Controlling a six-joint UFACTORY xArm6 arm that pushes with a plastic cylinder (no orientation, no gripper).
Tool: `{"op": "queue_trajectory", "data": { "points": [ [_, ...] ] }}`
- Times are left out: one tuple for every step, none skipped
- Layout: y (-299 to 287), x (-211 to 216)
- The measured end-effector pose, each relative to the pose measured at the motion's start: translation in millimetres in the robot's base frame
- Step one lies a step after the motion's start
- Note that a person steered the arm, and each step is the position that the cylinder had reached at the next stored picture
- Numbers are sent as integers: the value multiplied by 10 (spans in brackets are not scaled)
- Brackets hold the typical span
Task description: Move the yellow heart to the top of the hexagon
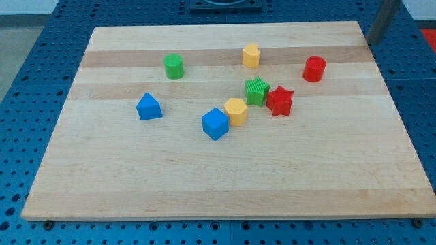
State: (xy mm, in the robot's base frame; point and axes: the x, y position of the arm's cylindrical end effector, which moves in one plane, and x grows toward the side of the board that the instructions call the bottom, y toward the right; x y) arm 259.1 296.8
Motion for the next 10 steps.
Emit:
{"op": "queue_trajectory", "data": {
  "points": [
    [-326, 0],
    [-654, 0],
    [-855, 28],
    [-881, 241],
    [-1091, 313],
    [-1464, 290],
    [-1743, 173],
    [-1974, 4],
    [-2378, -5],
    [-2650, 11]
  ]
}}
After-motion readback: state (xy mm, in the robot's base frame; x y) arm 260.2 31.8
